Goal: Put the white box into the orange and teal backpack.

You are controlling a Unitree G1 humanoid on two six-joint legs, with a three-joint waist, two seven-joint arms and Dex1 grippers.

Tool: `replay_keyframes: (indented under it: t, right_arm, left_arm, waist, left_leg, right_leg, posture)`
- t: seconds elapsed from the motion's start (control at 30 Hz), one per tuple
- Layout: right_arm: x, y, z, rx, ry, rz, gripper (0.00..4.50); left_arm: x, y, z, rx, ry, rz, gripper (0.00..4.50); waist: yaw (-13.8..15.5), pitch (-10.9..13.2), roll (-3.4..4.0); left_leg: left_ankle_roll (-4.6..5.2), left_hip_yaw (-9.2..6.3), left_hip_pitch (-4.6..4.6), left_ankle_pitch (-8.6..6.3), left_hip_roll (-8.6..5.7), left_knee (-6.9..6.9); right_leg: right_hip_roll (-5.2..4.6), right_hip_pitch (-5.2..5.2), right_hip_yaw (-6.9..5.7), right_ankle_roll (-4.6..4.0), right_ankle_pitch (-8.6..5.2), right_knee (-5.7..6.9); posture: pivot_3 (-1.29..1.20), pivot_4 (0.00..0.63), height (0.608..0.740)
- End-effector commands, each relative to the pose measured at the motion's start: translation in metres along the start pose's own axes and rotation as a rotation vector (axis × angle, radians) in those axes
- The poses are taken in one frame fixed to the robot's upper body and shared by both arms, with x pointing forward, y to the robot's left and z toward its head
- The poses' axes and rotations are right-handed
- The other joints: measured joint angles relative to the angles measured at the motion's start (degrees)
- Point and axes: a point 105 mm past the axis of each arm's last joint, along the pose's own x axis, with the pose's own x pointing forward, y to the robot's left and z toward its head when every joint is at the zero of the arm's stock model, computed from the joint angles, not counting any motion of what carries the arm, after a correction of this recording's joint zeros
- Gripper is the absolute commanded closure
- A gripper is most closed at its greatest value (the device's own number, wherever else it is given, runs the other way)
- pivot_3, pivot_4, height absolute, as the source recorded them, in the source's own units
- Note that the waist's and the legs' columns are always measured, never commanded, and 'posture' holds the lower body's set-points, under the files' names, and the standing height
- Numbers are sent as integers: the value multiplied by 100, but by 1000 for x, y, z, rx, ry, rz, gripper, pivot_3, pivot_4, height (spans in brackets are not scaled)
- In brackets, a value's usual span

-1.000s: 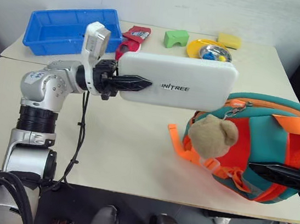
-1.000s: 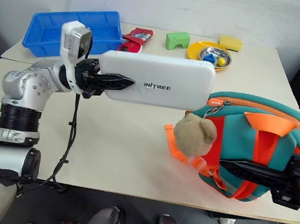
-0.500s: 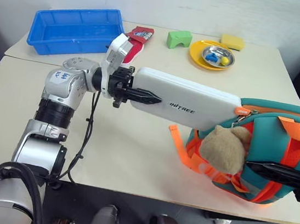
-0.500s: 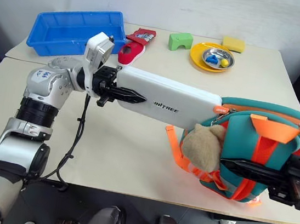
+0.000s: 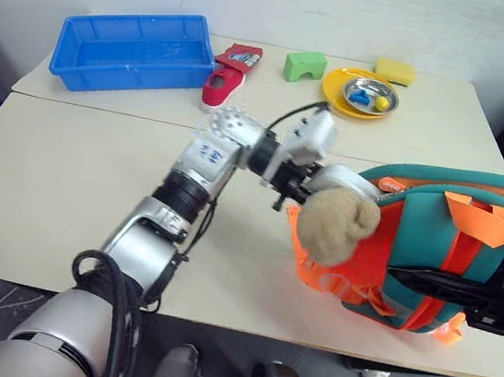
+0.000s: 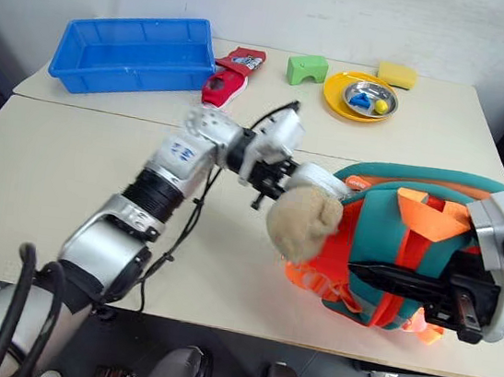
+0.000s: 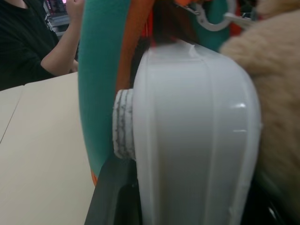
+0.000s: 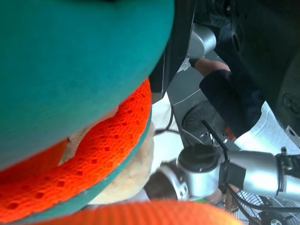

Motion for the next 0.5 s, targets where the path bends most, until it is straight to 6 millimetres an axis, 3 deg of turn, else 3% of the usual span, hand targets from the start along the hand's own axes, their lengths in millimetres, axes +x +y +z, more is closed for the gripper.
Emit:
replay_keyframes:
  t: [0.03, 0.07, 0.17, 0.33, 0.5]
  right_arm:
    - [6, 4, 1, -27, -15, 15, 4447]
    - [7, 3, 0, -24, -15, 7, 4500]
    - [6, 4, -2, -16, -16, -8, 4500]
    - [5, 5, -6, -8, -24, -40, 4500]
    - [6, 3, -11, 2, -24, -70, 4500]
  left_arm:
    - [35, 2, 8, 10, 22, 29, 3243]
    - [35, 3, 9, -5, 18, 34, 2524]
    - [12, 11, 17, -25, -3, 87, 1604]
    - [-62, 9, 18, -47, 1, 183, 169]
    - [-112, -23, 23, -76, -3, 103, 42]
  waist:
    - [6, 1, -2]
    - [7, 1, -2]
    - [-65, 1, -2]
    - [-216, 1, 7]
    - [-171, 1, 7]
  left_leg:
    - [1, 0, -1, 0, 0, 2]
    - [1, 0, -1, -1, -1, 3]
    - [1, 1, 3, -1, 0, -2]
    - [-18, -6, 14, 11, 10, -18]
    - [-46, -16, 10, 26, 9, -16]
  right_leg:
    - [0, 1, 0, 0, 0, 0]
    - [-1, 1, 1, 0, 0, 0]
    - [3, 0, 6, 1, 0, 1]
    - [20, -10, 12, -1, 0, 18]
    - [14, -5, 6, -2, 0, 13]
  posture:
    - [0, 150, 740]
    - [0, 150, 740]
    - [0, 150, 740]
    - [0, 150, 740]
    - [0, 150, 740]
